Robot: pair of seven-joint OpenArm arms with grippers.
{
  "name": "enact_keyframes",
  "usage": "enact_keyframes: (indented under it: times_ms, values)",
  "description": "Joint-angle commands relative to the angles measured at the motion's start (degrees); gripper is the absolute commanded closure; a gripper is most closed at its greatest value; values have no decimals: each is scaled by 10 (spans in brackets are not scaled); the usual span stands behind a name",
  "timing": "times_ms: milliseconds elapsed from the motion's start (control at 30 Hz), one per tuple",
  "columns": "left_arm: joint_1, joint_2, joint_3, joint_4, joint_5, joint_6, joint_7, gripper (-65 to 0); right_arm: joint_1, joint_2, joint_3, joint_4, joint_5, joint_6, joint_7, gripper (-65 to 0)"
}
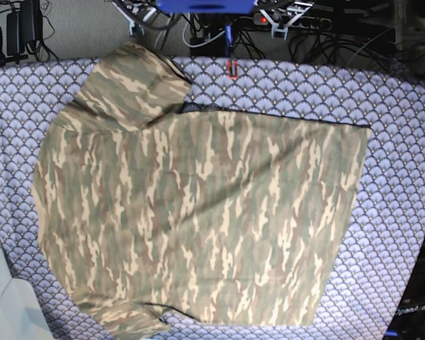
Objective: Fold the T-shirt properly
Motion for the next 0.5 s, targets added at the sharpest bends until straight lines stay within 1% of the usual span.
enact_keyframes:
  times_ms: [0, 267, 333, 467]
  values:
    - [1, -1, 0, 0, -1, 3, 0, 0, 0, 1, 1, 0, 1, 5, 1, 0]
    - [2, -1, 2, 0, -1, 3, 2, 0, 0, 1, 1, 0, 2, 4, -4, 0]
    - [5, -2, 2, 0, -1, 1, 0, 0, -1, 7, 2, 0, 3, 3, -4, 0]
    - [16, -3, 2, 0, -1, 1, 0, 0, -11, 9, 3, 0, 3, 3, -4, 0]
